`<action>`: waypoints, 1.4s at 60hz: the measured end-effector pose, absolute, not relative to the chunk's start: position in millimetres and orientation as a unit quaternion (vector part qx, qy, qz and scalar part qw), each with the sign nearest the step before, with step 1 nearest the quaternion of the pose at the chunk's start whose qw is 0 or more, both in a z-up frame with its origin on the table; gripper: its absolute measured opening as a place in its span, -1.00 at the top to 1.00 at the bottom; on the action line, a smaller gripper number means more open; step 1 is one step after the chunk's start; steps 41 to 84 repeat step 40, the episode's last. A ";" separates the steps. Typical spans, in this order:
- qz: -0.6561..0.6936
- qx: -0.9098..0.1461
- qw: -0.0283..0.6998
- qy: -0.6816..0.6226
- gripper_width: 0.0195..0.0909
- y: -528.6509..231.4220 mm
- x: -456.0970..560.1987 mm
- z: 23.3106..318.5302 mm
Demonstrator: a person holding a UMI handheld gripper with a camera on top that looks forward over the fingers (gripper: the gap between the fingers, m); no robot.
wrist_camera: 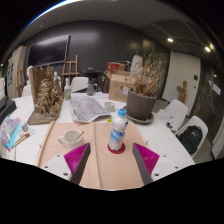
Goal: Pour water
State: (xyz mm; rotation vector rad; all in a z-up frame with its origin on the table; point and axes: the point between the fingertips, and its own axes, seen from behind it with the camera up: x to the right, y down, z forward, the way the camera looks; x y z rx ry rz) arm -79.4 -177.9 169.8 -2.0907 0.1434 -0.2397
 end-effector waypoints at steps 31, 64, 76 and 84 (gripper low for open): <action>-0.085 -0.880 0.465 0.055 -0.85 -330.3 -161.4 212.3; -0.092 -0.884 0.456 0.043 -0.85 -338.0 -146.5 210.7; -0.092 -0.884 0.456 0.043 -0.85 -338.0 -146.5 210.7; -0.092 -0.884 0.456 0.043 -0.85 -338.0 -146.5 210.7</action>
